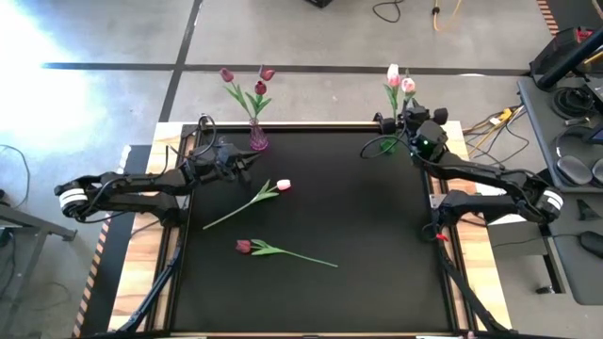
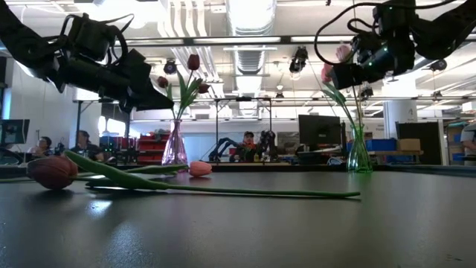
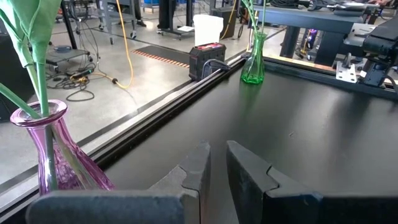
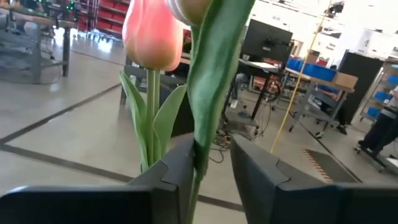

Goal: Sort flowers into vase by color
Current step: Put the right pink flower into the green vase, then put the red flower into the purple vase

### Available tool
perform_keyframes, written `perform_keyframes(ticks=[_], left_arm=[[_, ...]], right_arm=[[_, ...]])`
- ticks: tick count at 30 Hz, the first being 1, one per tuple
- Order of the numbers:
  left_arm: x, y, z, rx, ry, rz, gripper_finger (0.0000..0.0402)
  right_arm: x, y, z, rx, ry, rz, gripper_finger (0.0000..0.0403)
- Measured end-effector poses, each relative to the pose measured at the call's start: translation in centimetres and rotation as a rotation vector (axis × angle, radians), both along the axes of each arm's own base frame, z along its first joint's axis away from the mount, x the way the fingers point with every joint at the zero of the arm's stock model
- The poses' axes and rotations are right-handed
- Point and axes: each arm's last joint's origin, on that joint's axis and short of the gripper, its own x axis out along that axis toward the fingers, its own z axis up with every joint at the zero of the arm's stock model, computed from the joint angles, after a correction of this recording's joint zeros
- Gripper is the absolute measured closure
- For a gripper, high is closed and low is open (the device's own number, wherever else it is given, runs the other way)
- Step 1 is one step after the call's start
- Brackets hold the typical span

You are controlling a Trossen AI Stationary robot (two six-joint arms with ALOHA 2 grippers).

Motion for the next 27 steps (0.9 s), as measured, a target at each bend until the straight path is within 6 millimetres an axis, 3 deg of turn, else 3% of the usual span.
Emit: perform_keyframes(ticks=[7,12,16,22,27], left_arm=[[0.00,0.00,-0.01,-0.014,-0.007,0.001,0.0365],[0.00,-0.01,-0.01,-0.017,-0.009,0.002,0.0365],[0.00,0.00,-0.02,-0.024,-0.013,0.003,0.0365],[0.00,0.00,-0.02,-0.029,-0.015,0.004,0.0365],[0.00,0.00,-0.02,-0.028,-0.015,0.005,0.0365]], right_arm=[[-0.09,0.08,-0.53,0.048,0.025,0.000,0.0248],[0.01,-0.01,-0.72,0.102,0.063,-0.001,0.0240],[0.11,-0.10,-0.43,0.115,0.063,-0.002,0.0274],[0.22,-0.19,-0.02,0.125,0.066,-0.003,0.0378],[0.18,-0.15,-0.36,0.151,0.081,-0.004,0.0390]])
